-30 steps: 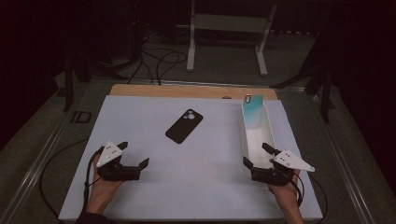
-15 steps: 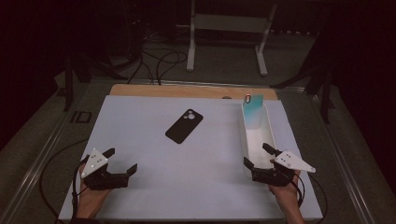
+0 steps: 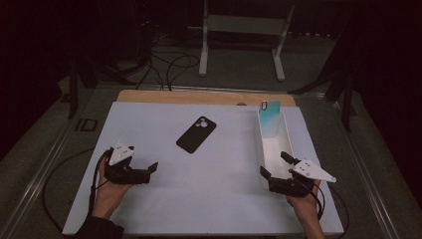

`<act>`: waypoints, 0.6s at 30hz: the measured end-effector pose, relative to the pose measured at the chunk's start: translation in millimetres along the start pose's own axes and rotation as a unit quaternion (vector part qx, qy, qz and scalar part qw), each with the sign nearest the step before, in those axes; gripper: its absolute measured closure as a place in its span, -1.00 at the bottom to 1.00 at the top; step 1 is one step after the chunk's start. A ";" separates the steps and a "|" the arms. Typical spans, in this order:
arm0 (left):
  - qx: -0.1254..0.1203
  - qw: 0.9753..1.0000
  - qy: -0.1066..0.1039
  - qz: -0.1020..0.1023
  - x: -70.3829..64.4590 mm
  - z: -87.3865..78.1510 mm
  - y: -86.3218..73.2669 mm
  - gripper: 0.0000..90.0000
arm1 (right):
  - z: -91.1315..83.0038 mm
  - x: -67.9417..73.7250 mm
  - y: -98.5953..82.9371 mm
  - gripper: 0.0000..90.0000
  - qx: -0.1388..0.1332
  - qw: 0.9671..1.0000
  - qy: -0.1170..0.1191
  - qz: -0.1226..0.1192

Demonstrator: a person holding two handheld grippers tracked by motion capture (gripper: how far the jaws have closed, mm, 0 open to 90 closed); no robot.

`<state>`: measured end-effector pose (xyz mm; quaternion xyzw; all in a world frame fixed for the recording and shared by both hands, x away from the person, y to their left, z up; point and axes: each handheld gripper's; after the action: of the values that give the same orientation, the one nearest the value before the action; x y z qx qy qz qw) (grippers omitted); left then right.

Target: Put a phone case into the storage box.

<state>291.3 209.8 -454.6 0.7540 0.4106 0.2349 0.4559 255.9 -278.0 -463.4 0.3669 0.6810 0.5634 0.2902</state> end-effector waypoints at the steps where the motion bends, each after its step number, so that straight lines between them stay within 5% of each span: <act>1: 0.002 1.000 0.001 0.006 0.1 5.0 5.0 -1.00 | 0.0 -0.2 0.1 -0.81 0.000 1.000 0.000 0.000; 10: 0.036 0.999 -0.010 0.020 1.2 48.5 36.4 -1.00 | 0.4 0.4 -0.5 -0.81 0.004 1.000 -0.001 0.002; 18: 0.070 0.997 -0.020 0.033 -2.4 82.8 48.5 -1.00 | 0.6 0.4 -0.2 -0.81 0.006 1.000 0.002 0.011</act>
<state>369.9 154.9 -451.1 0.8015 0.3918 0.2051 0.4026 256.2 -277.4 -463.8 0.3751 0.6811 0.5631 0.2798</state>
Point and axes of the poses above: each handheld gripper's, and its own axes: z roughly forward along the jaws, y roughly out of its top, x roughly to its left, and after that the axes turned 5 degrees about -x, right-handed
